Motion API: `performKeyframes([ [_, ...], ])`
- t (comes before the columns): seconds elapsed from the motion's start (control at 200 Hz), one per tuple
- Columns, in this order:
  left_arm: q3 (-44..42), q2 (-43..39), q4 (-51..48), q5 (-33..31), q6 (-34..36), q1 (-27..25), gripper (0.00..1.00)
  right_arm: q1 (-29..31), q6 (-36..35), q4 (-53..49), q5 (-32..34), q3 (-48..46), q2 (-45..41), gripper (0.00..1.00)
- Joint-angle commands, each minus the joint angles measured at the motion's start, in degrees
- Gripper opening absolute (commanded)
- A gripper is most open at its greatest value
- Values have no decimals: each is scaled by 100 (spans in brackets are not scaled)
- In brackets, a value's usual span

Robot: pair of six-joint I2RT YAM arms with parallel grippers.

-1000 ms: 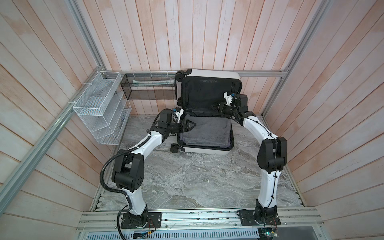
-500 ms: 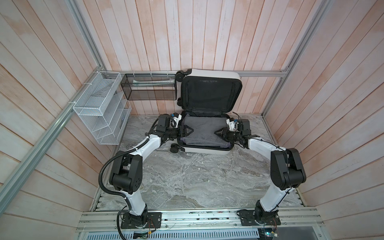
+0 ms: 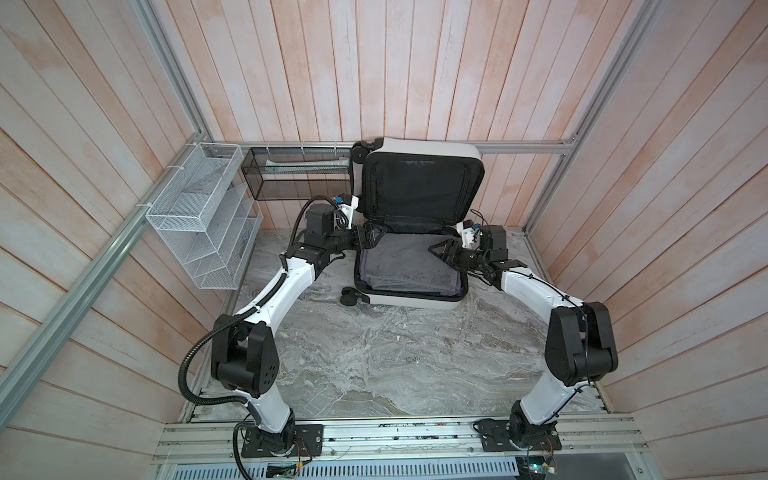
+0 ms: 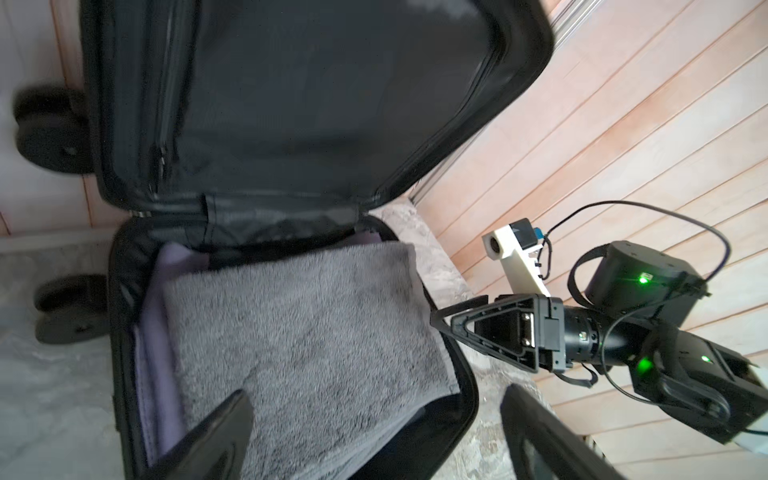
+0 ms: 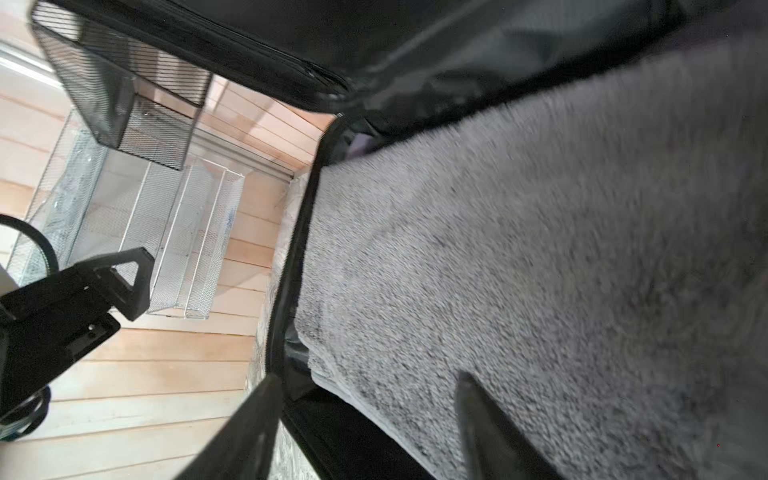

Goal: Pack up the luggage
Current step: 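Raise the right gripper to the suitcase lid's edge while the left gripper withdraws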

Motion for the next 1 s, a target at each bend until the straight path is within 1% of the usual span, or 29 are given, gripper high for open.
performKeyframes([
  [0.0, 247, -158, 252, -304, 144, 1, 97, -237, 42, -80, 375, 513, -386, 82],
  [0.1, 244, -262, 263, -333, 106, 2, 98, -596, 551, 437, 545, 680, -455, 86],
  [0.21, -9, -467, 261, -440, 28, 0, 99, -1022, 1312, 1170, 315, 920, -277, 87],
  [0.35, -572, -859, 345, -606, -31, 7, 100, -1281, 1735, 1526, 261, 1471, 140, 87],
  [0.54, -1150, -1156, 245, -637, -91, 6, 100, -1335, 2327, 2082, 60, 2054, 654, 89],
  [0.63, -1428, -1282, 313, -666, -135, 8, 100, -1337, 2726, 2412, -49, 2175, 833, 90],
  [0.775, -1643, -1348, 349, -670, -189, 16, 100, -1315, 3349, 2971, -144, 2351, 1136, 90],
  [0.995, -1830, -1358, 425, -573, -312, 12, 100, -1250, 3771, 3304, -145, 2851, 1668, 90],
])
